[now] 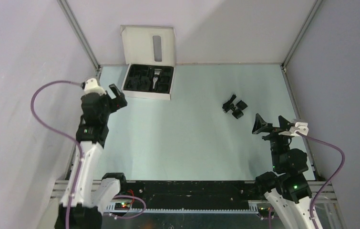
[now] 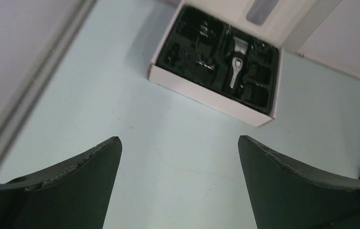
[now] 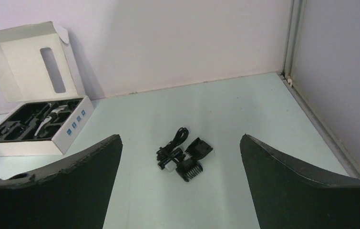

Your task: Sort the hair-cutting tools

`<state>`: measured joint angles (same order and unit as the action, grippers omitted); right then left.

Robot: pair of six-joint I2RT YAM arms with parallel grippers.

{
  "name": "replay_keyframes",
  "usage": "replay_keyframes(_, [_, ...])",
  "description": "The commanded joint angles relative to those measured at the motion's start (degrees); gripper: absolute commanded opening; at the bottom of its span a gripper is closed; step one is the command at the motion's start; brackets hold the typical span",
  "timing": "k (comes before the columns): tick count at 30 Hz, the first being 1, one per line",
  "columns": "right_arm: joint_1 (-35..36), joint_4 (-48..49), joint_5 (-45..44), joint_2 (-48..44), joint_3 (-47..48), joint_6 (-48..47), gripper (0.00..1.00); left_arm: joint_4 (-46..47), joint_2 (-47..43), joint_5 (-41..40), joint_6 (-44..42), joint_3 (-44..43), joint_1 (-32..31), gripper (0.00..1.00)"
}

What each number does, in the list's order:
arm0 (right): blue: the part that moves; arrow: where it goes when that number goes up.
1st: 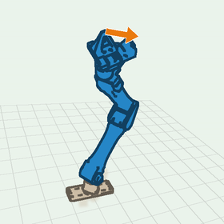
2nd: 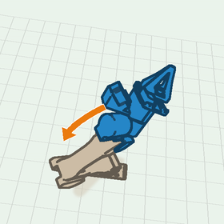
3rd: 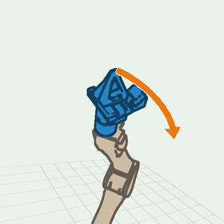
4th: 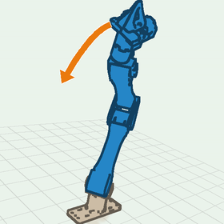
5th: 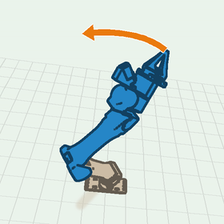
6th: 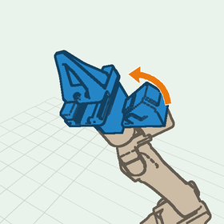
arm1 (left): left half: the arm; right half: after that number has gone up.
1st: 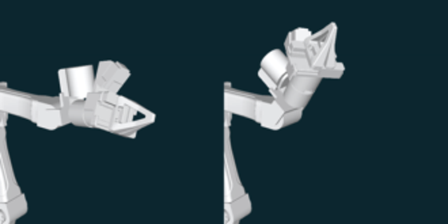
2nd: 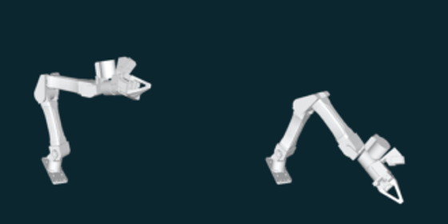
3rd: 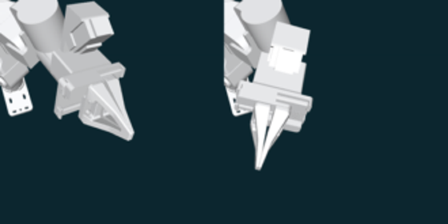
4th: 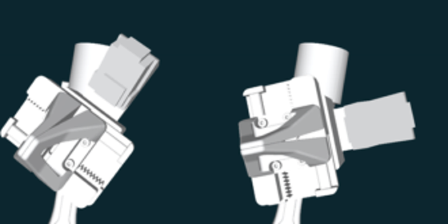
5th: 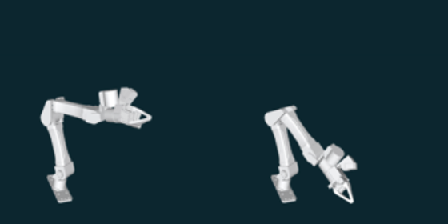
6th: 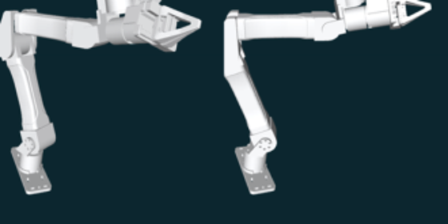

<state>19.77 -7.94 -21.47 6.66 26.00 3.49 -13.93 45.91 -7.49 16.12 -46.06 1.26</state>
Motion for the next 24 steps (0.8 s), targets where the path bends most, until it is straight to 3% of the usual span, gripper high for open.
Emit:
replay_keyframes(1, [0.98,1.0,0.58,-2.18,1.48,0.33,0.99,-6.4,11.15,8.48,7.77,-10.12,0.1,1.0])
replay_keyframes(7, [1.2,1.06,0.84,-3.89,1.14,-0.08,0.99,-8.51,31.99,14.46,10.56,-22.55,-0.65,1.0])
replay_keyframes(14, [1.69,1.48,1.42,-3.85,0.73,-0.55,0.99,-13.04,51.16,5.77,4.73,-38.72,-7.27,1.0])
replay_keyframes(24, [1.98,1.12,1.31,-2.23,0.73,-1.2,0.99,-15.18,72.27,2.62,1.5,-59.48,-9.62,1.0])
